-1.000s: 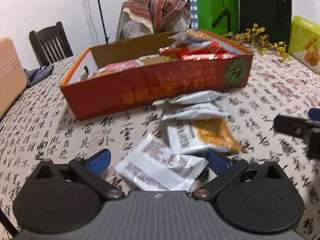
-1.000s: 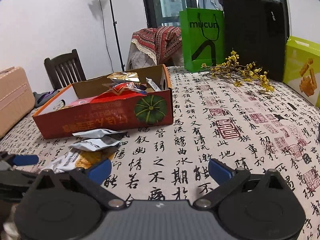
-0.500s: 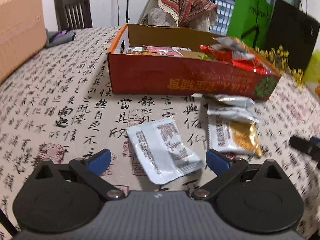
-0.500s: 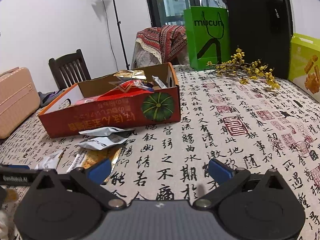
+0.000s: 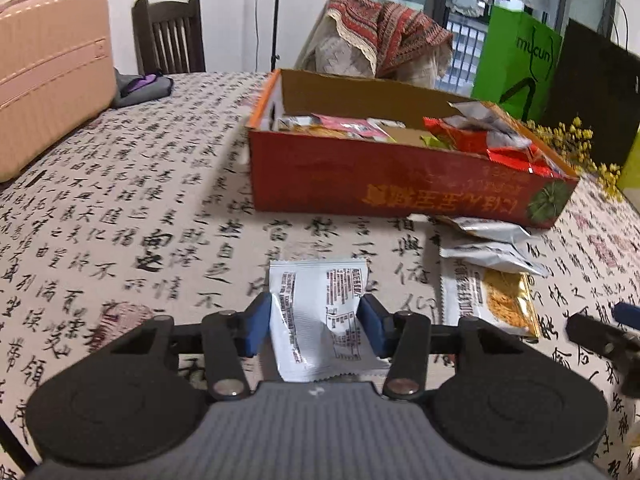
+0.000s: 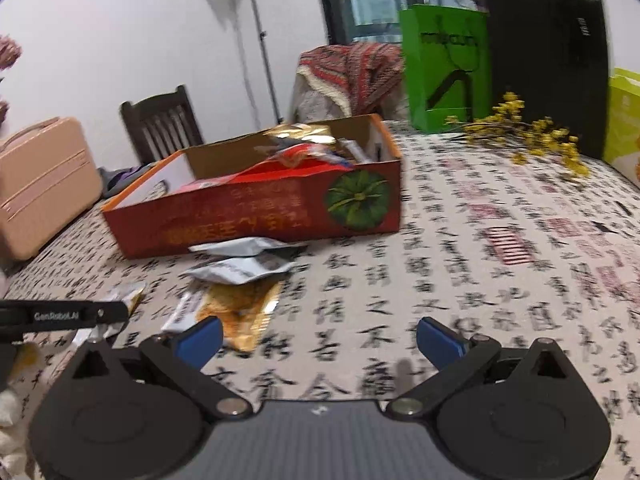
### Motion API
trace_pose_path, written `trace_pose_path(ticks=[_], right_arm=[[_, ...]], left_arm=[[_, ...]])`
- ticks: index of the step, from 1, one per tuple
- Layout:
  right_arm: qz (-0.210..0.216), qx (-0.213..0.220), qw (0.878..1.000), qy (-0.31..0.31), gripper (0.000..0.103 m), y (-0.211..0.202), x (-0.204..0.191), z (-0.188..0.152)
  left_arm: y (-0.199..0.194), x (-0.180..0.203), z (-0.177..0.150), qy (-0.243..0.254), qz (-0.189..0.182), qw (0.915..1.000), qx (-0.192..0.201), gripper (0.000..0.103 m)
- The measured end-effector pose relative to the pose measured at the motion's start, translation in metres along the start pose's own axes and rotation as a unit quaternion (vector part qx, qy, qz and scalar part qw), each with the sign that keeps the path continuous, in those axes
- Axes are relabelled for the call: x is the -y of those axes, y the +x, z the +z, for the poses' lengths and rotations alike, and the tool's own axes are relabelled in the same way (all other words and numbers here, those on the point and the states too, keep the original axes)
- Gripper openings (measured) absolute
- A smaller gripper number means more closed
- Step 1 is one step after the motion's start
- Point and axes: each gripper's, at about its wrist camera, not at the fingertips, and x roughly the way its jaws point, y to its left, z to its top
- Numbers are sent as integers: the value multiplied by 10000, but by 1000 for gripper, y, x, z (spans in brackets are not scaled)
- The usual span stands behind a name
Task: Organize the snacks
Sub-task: 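Grasp another pumpkin-seed cracker packet with the right gripper while the left holds the sachet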
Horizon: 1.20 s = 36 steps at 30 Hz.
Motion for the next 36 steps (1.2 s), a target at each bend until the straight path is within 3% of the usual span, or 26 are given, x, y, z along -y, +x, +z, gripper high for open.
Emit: trace_pose_path(ticks=[5,7,13,17,20,28,32,33,36], right_arm=[[421,-256,9987,-126,103,24,-25,5],[396,-365,9985,-106,103,37,-34,10],[63,-471,9988,-125,103,66,-61,26],[-417,-422,9952,-773,103,74,-85,17],[-301,-385,9958,-779,96,69,-85,14],[158,-175,9928,-1172,56,40,-86,-1],[288,-76,9926,-1180,53,23,-85,-6],[339,-21,9927,-1157,43,19,-84,-5],[404,103,9928,-1121,43,7,-80,-2]], left_arm=[[-12,-16,5,-77,-45,9997,237,50],[-16,-21,6,-79,-48,9994,346,50],[-21,-35,10,-112,-58,9986,522,50],[-18,-41,9,-157,-128,9984,521,50],[-16,-45,9,-206,-154,9984,500,50],[-18,-43,5,-238,-263,9981,497,50],[-25,-41,4,-218,-274,9978,565,50],[-27,-40,4,-209,-268,9977,583,50],[-34,-37,5,-183,-271,9973,658,50]])
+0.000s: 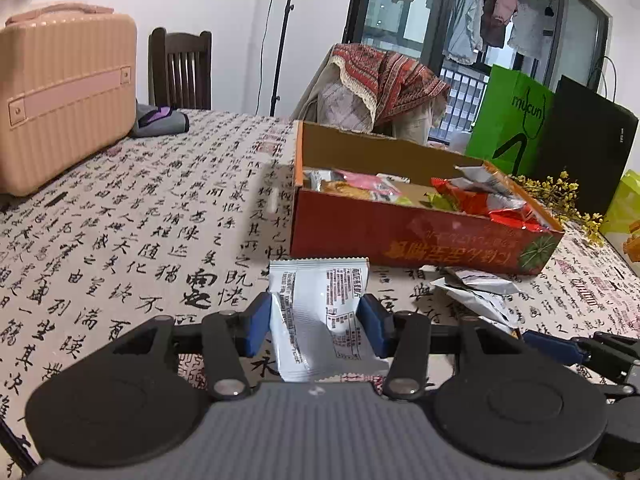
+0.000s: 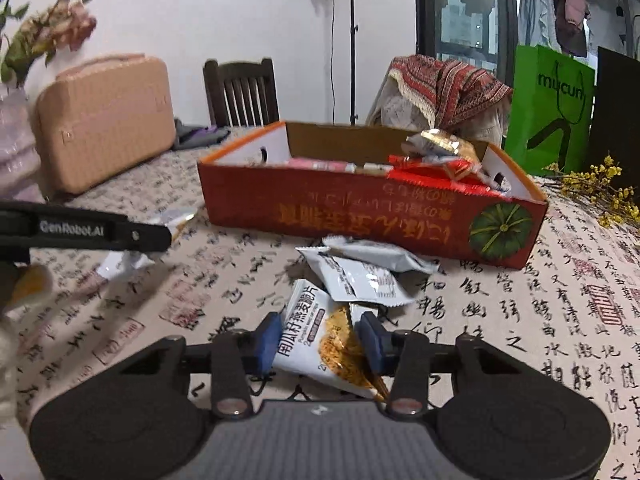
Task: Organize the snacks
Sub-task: 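Grasp another pumpkin-seed cracker packet with the right gripper while the left holds the sachet, then lower the white sachet and cracker packet into the box and open both grippers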
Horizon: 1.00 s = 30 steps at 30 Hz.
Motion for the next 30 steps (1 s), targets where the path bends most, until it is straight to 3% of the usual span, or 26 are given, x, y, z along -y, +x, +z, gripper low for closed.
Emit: trace_pose_path(ticks=[18,30], right_arm=[[116,783,9968,72,41,-45,18,25],[115,1096,9939,79,41,-8,41,85]], left_arm=[[-23,25,23,179,-7,9991,392,50],[14,42,72,231,-31,9984,523,50]])
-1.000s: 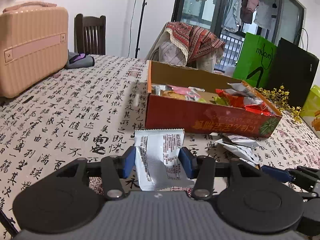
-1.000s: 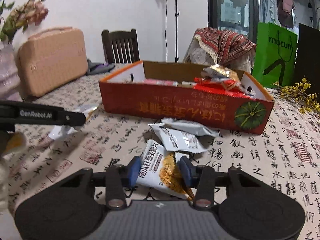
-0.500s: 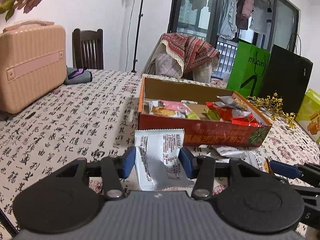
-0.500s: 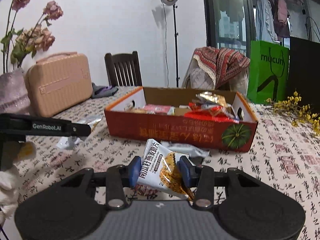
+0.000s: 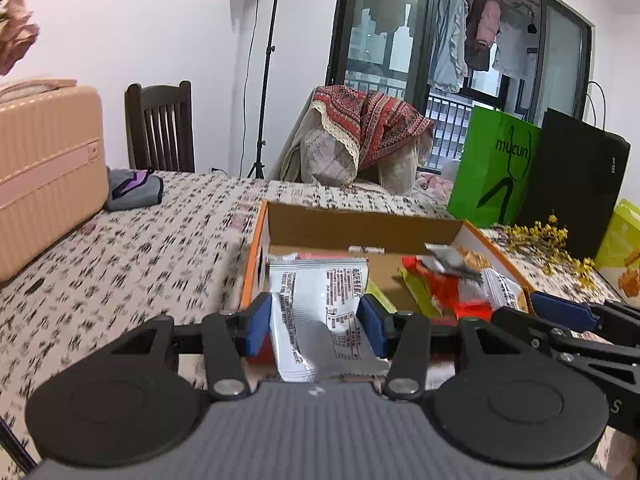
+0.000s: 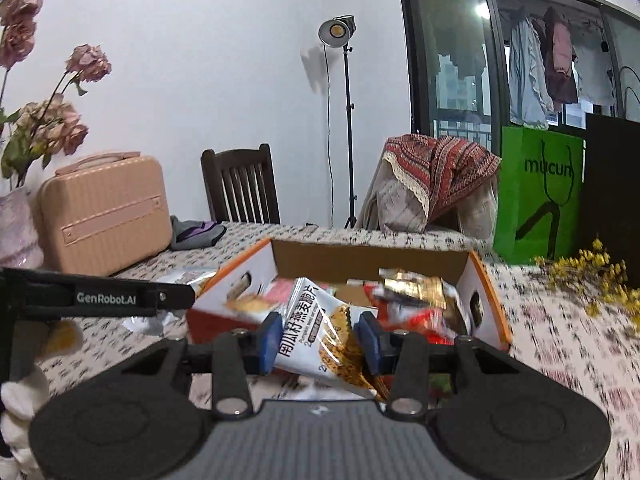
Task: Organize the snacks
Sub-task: 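Lower the white sachet and cracker packet into the box and open both grippers, then move both grippers back over the snack pile beside the box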
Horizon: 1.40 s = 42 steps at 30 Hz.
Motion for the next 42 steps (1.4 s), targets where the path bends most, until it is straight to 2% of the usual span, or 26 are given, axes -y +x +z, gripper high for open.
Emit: trace_pose_path(ticks=[13,18,21,27,29,30,32,33,34,35,37,40,42], right_arm=[[-190,87,9998,48,41,72,31,52],[-261,124,9991,298,41,96,46,42],[-177,-107,9989,413,41,110,56,31],[-47,-59,9988,489,42,106,62,26],[-30,-44,9987,514,45,105,62,25],[-28,-30,9986,526,51,105,62,25],[-60,38,9985,536,54,102,62,26],[-16,52,9984,567,60,100,63,26],[24,87,9982,600,68,98,64,26],[22,111,9981,608,73,97,64,27],[-24,143,9982,588,80,94,63,27],[-83,179,9979,618,89,90,65,28],[-138,220,9976,640,94,86,67,29]], left_arm=[[78,16,48,-94,4,9999,-132,50],[107,15,44,-236,22,9996,-150,50],[123,13,37,-163,29,9995,-264,50],[132,9,28,-126,-31,9992,-366,50],[129,8,27,-146,-17,9994,-312,51],[128,8,27,-159,-16,9995,-279,51],[125,8,27,-196,-8,9996,-210,58],[124,8,28,-214,-14,9996,-176,60],[124,7,28,-236,-20,9996,-152,71],[123,7,28,-269,-23,9996,-97,86],[118,8,28,-279,56,9996,74,97],[115,9,29,-250,98,9995,148,103],[117,7,29,-310,124,9994,102,103]])
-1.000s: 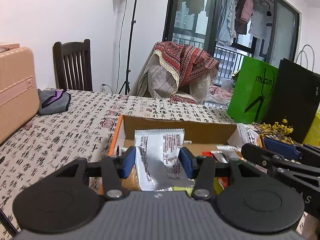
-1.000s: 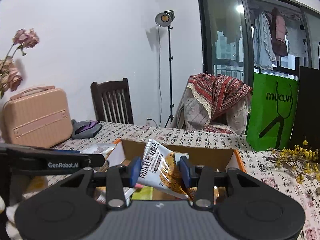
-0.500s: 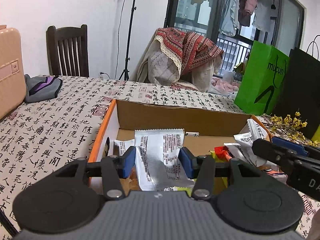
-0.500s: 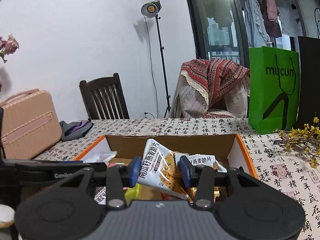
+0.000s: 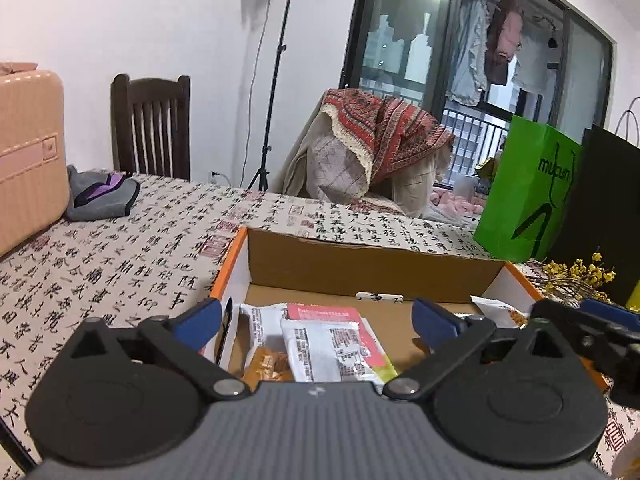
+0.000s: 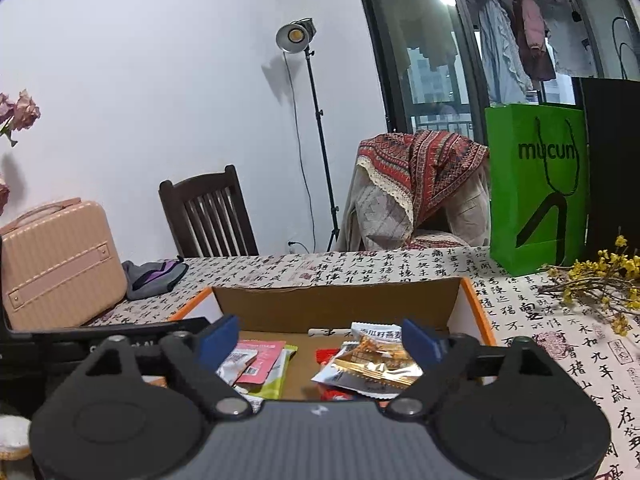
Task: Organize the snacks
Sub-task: 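Move both grippers back over the snack pile beside the box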
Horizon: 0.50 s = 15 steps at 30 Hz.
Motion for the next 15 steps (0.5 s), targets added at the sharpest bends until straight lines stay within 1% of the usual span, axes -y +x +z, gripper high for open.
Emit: trace_pose_path(ticks=[3,8,15], right_arm=[[-96,60,9999,69,103,-5,3,1],[-187,18,9997,157,103,-7,7,3],[-143,183,9997,72,103,-28,-3,9]], left_arm=[[0,-4,1,-112,15,9999,-31,103],[0,-3,0,-89,143,9999,-22,103],[-16,4,6,28,251,9996,131,103]])
